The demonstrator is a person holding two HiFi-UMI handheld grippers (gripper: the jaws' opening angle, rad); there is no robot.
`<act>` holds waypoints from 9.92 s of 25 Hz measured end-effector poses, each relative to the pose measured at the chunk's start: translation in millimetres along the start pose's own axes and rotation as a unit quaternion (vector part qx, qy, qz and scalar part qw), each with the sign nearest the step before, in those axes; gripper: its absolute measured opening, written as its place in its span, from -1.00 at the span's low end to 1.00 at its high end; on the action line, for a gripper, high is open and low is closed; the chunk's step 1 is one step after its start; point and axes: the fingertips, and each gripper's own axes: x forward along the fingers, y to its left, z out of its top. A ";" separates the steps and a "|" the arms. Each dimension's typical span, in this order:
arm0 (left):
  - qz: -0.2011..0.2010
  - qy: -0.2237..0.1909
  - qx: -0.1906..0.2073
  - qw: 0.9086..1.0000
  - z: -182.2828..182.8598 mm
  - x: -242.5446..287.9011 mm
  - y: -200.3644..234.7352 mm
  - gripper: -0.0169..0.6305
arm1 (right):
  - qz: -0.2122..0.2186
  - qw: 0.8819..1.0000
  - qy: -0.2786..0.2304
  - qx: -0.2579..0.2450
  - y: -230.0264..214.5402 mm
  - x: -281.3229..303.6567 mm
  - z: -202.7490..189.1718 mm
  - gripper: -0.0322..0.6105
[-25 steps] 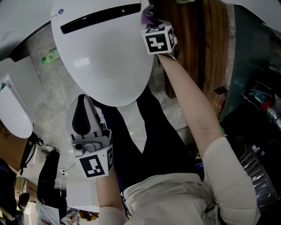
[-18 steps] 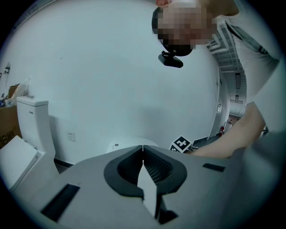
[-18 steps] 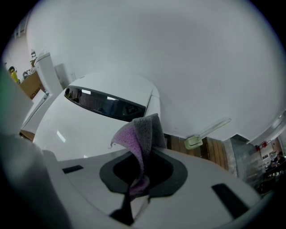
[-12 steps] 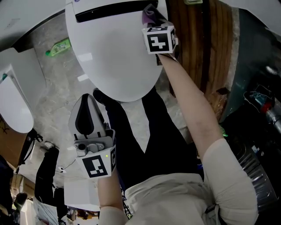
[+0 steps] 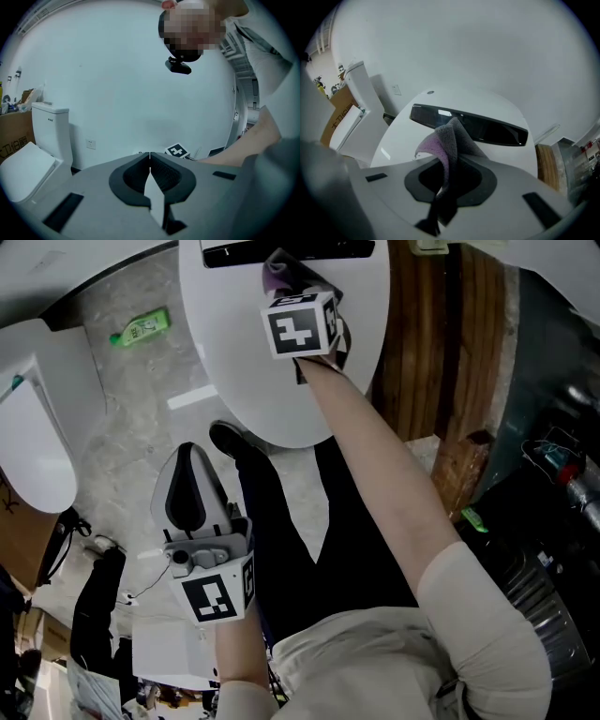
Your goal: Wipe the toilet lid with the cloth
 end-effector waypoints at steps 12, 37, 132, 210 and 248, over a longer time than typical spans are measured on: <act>0.021 0.002 0.006 1.000 1.3 -31.0 53.2 -0.90 | 0.041 0.999 -0.010 0.008 106.0 2.8 23.4 -0.73; -0.039 -0.002 0.020 0.999 3.3 19.9 -44.0 -0.90 | 0.117 0.986 -0.102 0.063 14.4 -91.9 -9.1 -0.73; -0.053 0.025 -0.016 0.998 -40.1 -5.7 -54.2 -0.90 | 0.049 0.979 -0.017 0.198 -109.1 -129.5 -195.7 -0.73; -0.018 0.038 -0.018 0.999 -58.3 -27.0 -31.6 -0.90 | 0.000 0.998 0.042 0.047 -61.5 -130.6 -283.6 -0.73; 0.041 0.035 -0.053 0.997 -79.4 -78.8 52.4 -0.90 | 0.113 0.979 0.055 0.160 165.2 -92.5 -239.0 -0.73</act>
